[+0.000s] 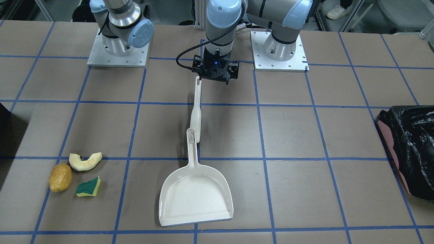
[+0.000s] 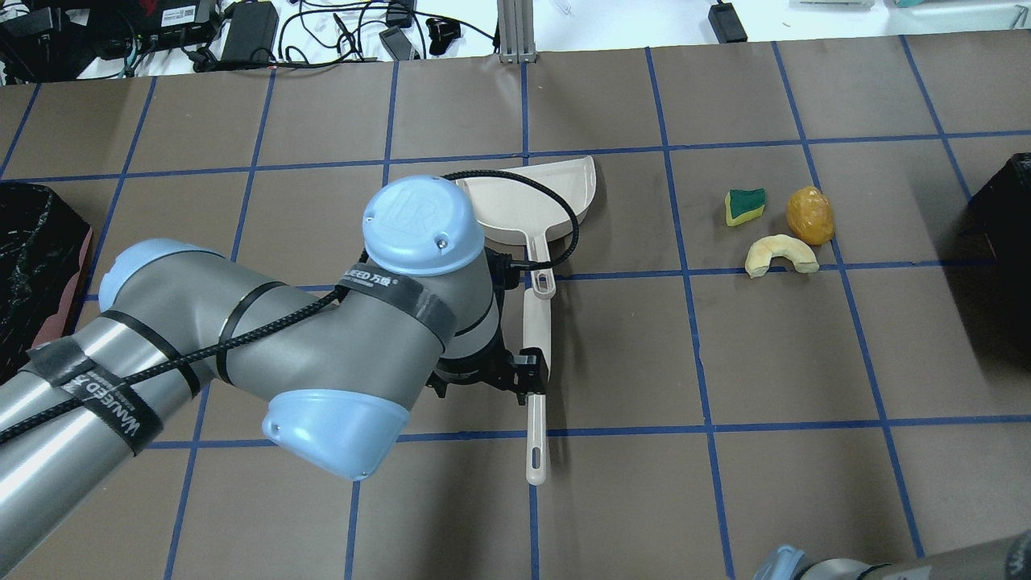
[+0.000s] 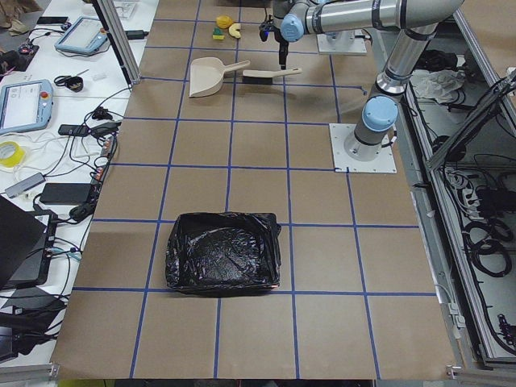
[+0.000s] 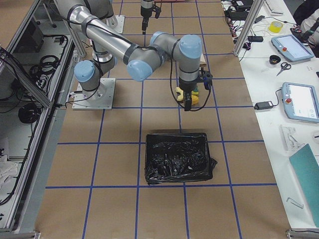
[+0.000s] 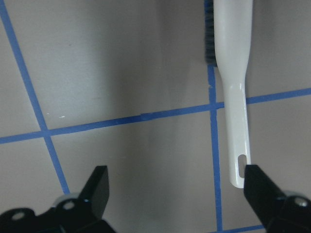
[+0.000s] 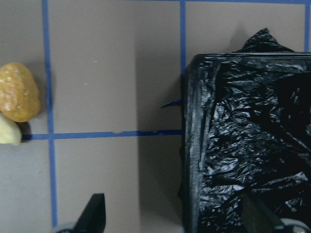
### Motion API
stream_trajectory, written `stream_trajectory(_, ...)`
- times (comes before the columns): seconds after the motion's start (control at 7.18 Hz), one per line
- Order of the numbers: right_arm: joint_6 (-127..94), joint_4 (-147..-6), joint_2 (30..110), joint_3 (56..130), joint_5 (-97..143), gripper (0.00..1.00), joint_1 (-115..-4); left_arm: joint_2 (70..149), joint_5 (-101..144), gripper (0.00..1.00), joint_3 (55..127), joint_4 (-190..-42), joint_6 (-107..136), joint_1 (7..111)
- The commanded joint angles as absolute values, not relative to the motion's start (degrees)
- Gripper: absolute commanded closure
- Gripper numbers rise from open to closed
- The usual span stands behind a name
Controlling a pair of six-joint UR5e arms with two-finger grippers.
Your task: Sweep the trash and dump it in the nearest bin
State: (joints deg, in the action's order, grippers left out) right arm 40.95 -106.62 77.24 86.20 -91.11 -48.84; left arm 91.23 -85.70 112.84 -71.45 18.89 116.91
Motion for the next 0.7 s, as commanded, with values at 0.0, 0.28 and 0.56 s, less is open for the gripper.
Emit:
stream_trajectory(0.0, 43.61, -110.13, 75.4, 86.48, -91.75, 0.0, -45.79, 93.24, -85.78, 0.02, 113.46, -69.96, 22.92, 121.53)
stream_trajectory(0.28, 30.22, -108.38, 78.04, 86.92, -92.01, 0.0, -57.48, 95.96, -85.78, 0.02, 116.18, -61.39, 22.68, 121.82)
stream_trajectory(0.56, 15.54, -108.54, 76.65, 86.31, -90.9, 0.0, -70.78, 97.82, -85.87, 0.02, 116.45, -60.56, 22.5, 121.99)
